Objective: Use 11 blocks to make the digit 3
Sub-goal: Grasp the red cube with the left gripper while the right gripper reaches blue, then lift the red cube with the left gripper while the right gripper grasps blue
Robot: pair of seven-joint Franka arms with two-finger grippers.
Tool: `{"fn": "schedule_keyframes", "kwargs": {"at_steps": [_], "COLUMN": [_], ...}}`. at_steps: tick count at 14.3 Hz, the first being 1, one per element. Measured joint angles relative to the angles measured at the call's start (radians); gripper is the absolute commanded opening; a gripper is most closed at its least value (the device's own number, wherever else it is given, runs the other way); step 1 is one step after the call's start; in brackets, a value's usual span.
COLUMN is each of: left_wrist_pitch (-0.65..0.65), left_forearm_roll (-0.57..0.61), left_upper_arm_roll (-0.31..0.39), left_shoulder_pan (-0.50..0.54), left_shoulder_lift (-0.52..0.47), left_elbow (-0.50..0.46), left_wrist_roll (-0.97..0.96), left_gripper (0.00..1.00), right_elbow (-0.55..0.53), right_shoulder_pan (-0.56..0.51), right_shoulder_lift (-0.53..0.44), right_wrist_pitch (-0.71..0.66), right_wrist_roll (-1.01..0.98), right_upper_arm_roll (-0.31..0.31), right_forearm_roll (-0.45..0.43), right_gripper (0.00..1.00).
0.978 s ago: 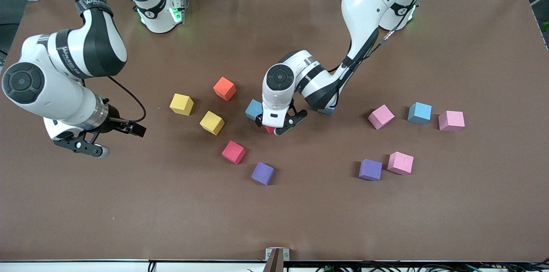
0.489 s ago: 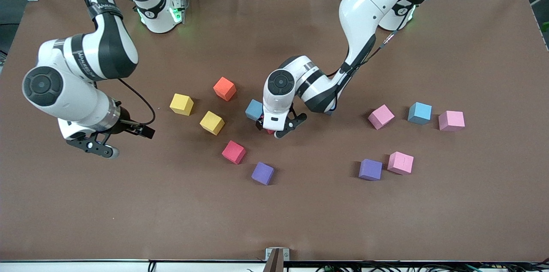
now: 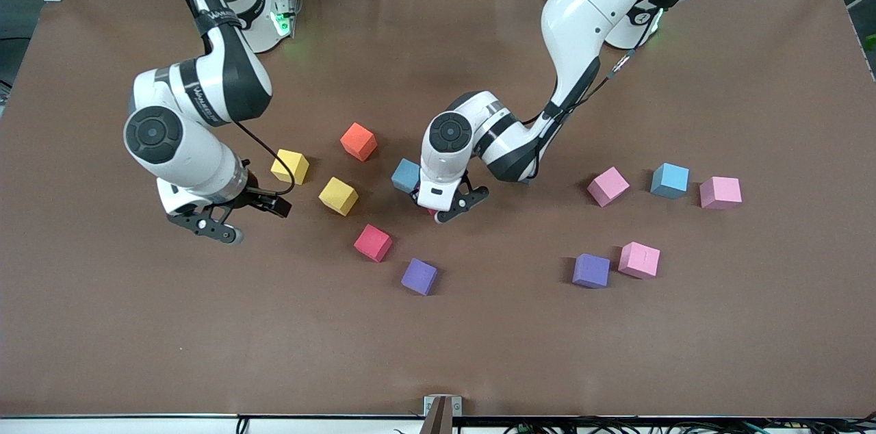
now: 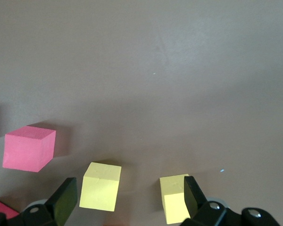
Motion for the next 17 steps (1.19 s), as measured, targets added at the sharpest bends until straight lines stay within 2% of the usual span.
{"fn": "schedule_keyframes", "kwargs": {"at_steps": [6,8,10,13,17], "left_wrist_pitch": [0.01,0.103,0.184,0.208,0.219], "left_forearm_roll": [0.001,0.001,0.001,0.001,0.001], "left_upper_arm_roll": [-0.012,-0.031,-0.053,-0.067,-0.068], "left_shoulder_pan": [0.013,0.012,0.011,0.003,-0.004], "left_shoulder_lift": [-0.249,-0.324,-0.355,-0.351,-0.315], "left_elbow": [-0.289,-0.409,-0.506,-0.55,-0.543], "left_wrist_roll": [0.227,0.259,0.287,0.39,0.41], "left_gripper": [0.24,0.25,0.25,0.25,0.25], "right_elbow": [-0.084,-0.089,-0.091,-0.091,-0.091], "right_shoulder_pan": [0.087,0.122,0.168,0.232,0.293], "right_shoulder_lift": [0.024,0.039,0.069,0.121,0.174], "right_wrist_pitch": [0.144,0.179,0.23,0.3,0.36], "right_wrist_roll": [0.115,0.174,0.251,0.339,0.438], "right_upper_arm_roll": [0.001,0.001,0.001,0.002,0.002], "right_forearm_roll": [0.0,0.0,0.0,0.0,0.0], "right_gripper": [1.0,1.0,1.0,1.0,1.0]}}
